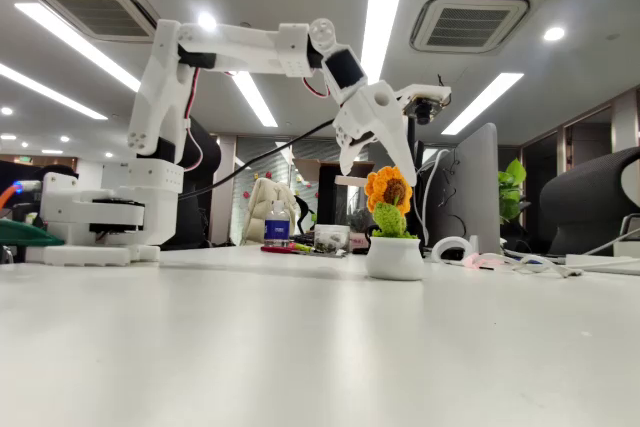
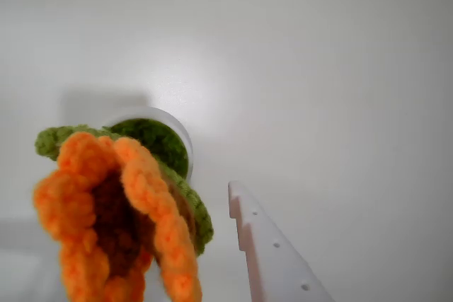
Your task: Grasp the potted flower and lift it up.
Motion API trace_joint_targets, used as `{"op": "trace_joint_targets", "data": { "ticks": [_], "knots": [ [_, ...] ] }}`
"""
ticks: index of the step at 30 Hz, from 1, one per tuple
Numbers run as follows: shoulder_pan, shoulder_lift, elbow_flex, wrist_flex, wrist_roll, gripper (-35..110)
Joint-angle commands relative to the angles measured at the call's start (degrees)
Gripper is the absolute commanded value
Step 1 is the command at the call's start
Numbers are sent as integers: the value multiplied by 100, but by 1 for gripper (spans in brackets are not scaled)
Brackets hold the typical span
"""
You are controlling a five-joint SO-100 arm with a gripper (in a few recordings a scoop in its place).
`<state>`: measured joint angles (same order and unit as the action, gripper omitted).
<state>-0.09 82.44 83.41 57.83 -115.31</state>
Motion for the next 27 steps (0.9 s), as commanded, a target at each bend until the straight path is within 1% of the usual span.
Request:
{"op": "trace_joint_targets", "data": {
  "ticks": [1,27],
  "knots": [
    [97,53,-185,53,-26,75],
    [88,-211,-185,-53,-18,72]
  ]
}}
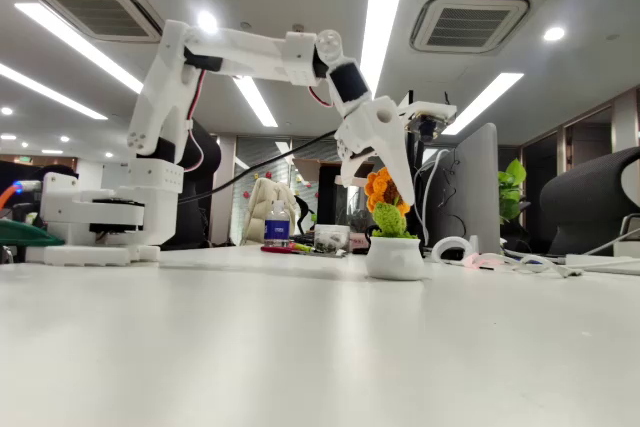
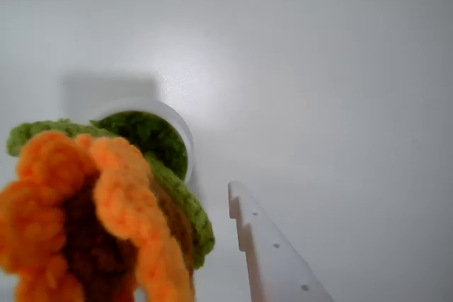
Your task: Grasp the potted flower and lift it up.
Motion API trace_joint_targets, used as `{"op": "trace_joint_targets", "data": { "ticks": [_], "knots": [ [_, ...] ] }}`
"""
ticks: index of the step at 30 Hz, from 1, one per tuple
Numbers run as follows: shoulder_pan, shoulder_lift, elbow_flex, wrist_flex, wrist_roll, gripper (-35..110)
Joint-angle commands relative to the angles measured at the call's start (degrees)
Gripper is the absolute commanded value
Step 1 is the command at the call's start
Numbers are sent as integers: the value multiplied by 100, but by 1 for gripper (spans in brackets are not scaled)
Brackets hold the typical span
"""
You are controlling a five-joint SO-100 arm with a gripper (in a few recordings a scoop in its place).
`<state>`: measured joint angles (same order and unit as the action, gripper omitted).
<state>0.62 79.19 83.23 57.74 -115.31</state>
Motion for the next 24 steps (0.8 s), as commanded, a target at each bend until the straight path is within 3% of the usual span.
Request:
{"op": "trace_joint_targets", "data": {
  "ticks": [1,9,20,24],
  "knots": [
    [9,105,-167,-44,-18,71],
    [-62,62,-167,-44,62,42],
    [-132,9,-167,-123,211,39],
    [-176,-26,-167,-211,123,23]
  ]
}}
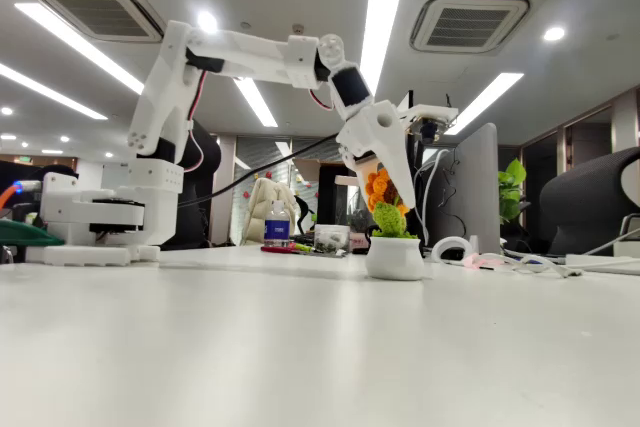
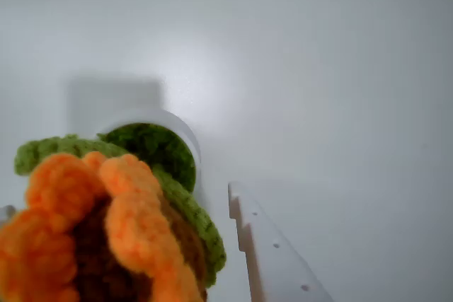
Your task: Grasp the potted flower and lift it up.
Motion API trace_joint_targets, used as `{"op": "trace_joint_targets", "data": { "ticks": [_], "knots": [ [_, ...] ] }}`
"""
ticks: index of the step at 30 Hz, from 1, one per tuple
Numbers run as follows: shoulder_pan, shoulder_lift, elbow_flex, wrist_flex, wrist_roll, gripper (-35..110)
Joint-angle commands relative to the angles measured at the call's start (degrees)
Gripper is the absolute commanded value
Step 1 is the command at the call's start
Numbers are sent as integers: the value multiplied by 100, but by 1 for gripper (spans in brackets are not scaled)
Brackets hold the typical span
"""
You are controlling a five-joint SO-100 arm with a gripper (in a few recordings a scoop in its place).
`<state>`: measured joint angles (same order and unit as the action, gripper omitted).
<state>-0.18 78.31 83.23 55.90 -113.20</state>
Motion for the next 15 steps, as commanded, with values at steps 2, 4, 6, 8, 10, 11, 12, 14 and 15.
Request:
{"op": "trace_joint_targets", "data": {
  "ticks": [2,4,6,8,10,11,12,14,15],
  "knots": [
    [-132,44,-167,-35,-176,7],
    [-167,26,-167,-53,-185,0],
    [-176,18,-167,-53,-211,0],
    [-185,18,-167,-53,-202,0],
    [-185,18,-167,-9,-255,0],
    [-176,35,-167,0,-264,0],
    [-176,44,-167,0,-264,0],
    [-158,105,-167,0,-281,0],
    [-149,158,-167,0,-299,0]
  ]
}}
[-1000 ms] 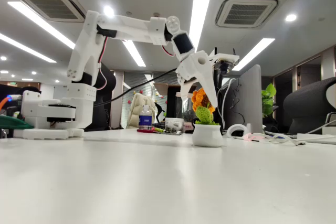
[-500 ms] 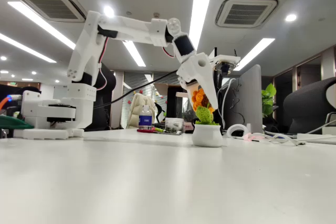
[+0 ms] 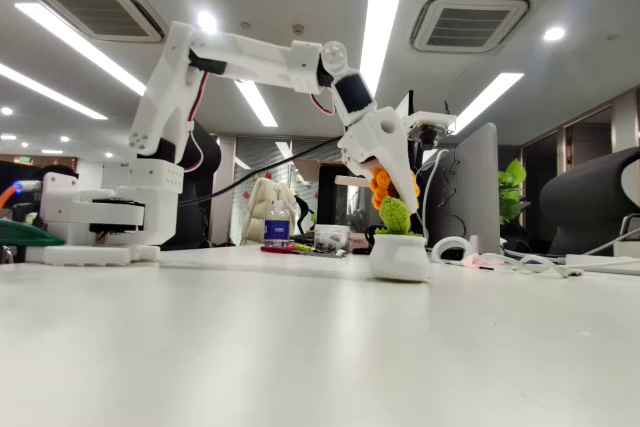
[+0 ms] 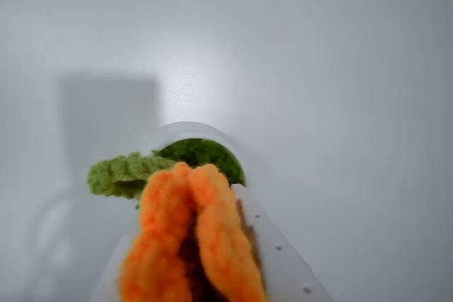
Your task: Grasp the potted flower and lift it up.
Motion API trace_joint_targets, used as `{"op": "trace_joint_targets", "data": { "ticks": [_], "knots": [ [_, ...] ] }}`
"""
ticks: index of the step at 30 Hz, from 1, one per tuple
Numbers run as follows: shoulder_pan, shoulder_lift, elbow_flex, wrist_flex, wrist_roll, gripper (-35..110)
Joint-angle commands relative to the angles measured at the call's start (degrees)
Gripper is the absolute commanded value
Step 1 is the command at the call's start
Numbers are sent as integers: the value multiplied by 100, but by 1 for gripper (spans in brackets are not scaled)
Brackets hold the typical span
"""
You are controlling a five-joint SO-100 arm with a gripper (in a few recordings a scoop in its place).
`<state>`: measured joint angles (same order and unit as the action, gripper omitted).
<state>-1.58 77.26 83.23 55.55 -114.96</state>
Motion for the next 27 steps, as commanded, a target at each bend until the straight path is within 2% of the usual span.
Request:
{"op": "trace_joint_targets", "data": {
  "ticks": [1,6,14,27],
  "knots": [
    [0,334,-167,53,-132,0],
    [35,1055,-167,220,-141,0],
    [105,2795,-132,1204,-79,0],
    [185,6267,343,1266,316,0]
  ]
}}
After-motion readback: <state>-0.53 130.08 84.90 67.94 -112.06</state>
